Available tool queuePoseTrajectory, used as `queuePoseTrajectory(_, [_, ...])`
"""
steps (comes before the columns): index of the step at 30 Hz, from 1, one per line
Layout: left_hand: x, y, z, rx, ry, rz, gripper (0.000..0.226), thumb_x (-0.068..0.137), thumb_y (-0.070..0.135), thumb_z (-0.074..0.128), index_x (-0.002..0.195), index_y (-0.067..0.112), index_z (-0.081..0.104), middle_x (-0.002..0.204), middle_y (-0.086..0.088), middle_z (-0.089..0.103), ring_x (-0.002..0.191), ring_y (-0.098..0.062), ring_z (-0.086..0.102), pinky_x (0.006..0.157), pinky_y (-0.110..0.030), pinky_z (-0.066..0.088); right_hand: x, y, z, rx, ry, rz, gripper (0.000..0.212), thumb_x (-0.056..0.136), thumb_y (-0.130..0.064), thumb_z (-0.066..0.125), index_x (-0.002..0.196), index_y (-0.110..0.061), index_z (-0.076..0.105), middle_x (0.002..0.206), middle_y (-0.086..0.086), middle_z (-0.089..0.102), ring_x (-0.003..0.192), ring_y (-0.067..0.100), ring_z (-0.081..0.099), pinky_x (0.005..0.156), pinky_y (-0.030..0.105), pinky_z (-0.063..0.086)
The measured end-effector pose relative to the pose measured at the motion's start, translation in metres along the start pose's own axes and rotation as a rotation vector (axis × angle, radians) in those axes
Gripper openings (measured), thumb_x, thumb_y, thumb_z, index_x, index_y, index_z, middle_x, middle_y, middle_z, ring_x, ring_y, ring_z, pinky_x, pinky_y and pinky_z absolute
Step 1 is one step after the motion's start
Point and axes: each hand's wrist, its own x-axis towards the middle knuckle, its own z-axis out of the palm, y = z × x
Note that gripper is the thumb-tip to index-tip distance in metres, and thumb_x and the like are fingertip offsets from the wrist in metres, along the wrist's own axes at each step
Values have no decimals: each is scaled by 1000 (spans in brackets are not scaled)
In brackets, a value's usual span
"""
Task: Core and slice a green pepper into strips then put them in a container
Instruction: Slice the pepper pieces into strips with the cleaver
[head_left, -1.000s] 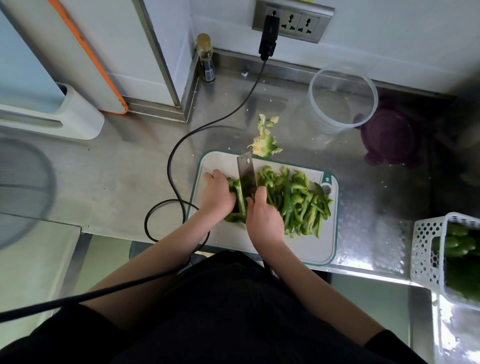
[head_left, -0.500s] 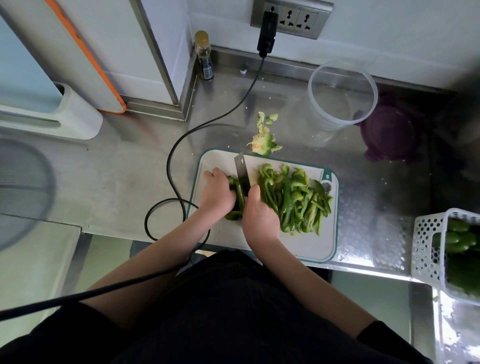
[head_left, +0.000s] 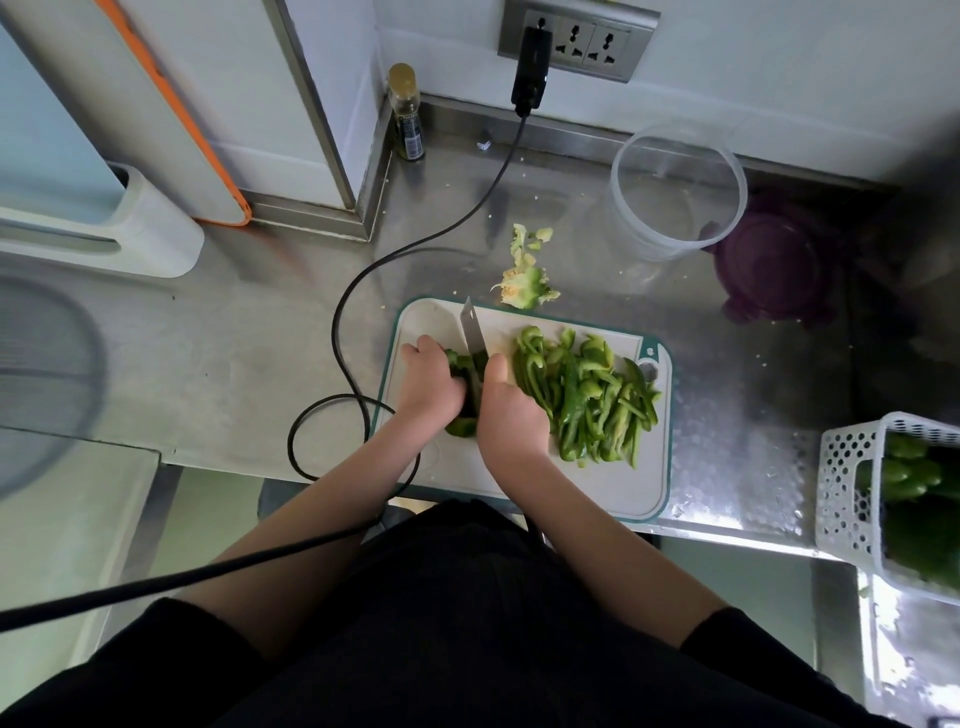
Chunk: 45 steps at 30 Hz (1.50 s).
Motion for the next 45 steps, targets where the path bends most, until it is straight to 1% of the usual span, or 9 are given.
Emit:
queuePoseTrajectory(6, [1, 1, -2, 23, -29, -7, 36, 88, 2, 54, 120, 1, 37, 122, -18, 35, 64, -14, 40, 64, -27, 39, -17, 6, 4, -20, -20, 0, 48, 92, 6, 38, 135, -7, 22, 91, 11, 65, 74, 28, 65, 55, 34, 47])
queuePoseTrajectory(13, [-3, 2, -3, 14, -29, -47, 35, 89, 5, 53, 119, 2, 36, 124, -18, 36, 67, -15, 40, 59, -25, 36, -7, 2, -2, -13, 25, -23, 42, 91, 7, 39, 129, -7, 28, 93, 12, 65, 75, 30, 65, 53, 33, 43])
queuePoseTrajectory(17, [-3, -1, -5, -19, -55, -87, 43, 87, 5, 56, 125, 4, 35, 123, -18, 40, 84, -22, 46, 52, -24, 38, -27, 19, 10, -43, -1, -33, 43, 94, 4, 39, 133, -7, 26, 93, 11, 65, 73, 29, 64, 57, 35, 46])
queuePoseTrajectory(21, [-6, 1, -4, 24, -35, -48, 42, 87, 5, 55, 123, 2, 35, 122, -20, 41, 81, -22, 44, 45, -21, 31, -9, 11, -4, -31, 14, -80, 45, 86, 12, 41, 126, -7, 30, 90, 11, 65, 69, 30, 62, 56, 36, 47])
queuePoseTrajectory(28, [-7, -2, -4, 14, -71, -114, 50, 85, 6, 58, 128, 1, 32, 125, -19, 40, 85, -26, 46, 42, -25, 37, -25, 17, 4, -61, 6, -99, 49, 86, 12, 41, 129, -6, 27, 94, 11, 65, 77, 31, 65, 59, 37, 47])
queuePoseTrajectory(32, [-12, 0, -2, 36, -69, -116, 47, 87, 5, 55, 128, 2, 33, 124, -19, 40, 83, -25, 45, 45, -25, 37, -20, 9, 2, -66, 9, -129, 50, 87, 10, 42, 132, -6, 26, 95, 10, 65, 77, 30, 65, 56, 35, 43])
queuePoseTrajectory(35, [-17, -7, -1, 12, -98, -144, 39, 88, 9, 53, 122, 3, 36, 121, -18, 43, 89, -27, 48, 60, -33, 46, -15, 0, 0, -86, 30, -155, 50, 89, 8, 42, 133, -6, 25, 98, 10, 66, 80, 31, 66, 58, 35, 44])
queuePoseTrajectory(40, [-7, -11, -21, -69, -39, -134, 54, 85, 7, 58, 132, -2, 33, 126, -19, 40, 104, -31, 51, 68, -30, 47, -28, 20, 9, -85, 20, -94, 51, 88, 9, 40, 134, -8, 25, 95, 11, 65, 77, 30, 65, 56, 34, 43])
queuePoseTrajectory(45, [1, -4, -26, -98, -30, -15, 45, 78, 8, 66, 118, 5, 46, 113, -15, 52, 85, -23, 54, 55, -27, 46, -12, 43, -3, 52, 83, 118, 35, 98, -4, 38, 131, -10, 27, 82, 10, 63, 64, 28, 54, 54, 35, 44])
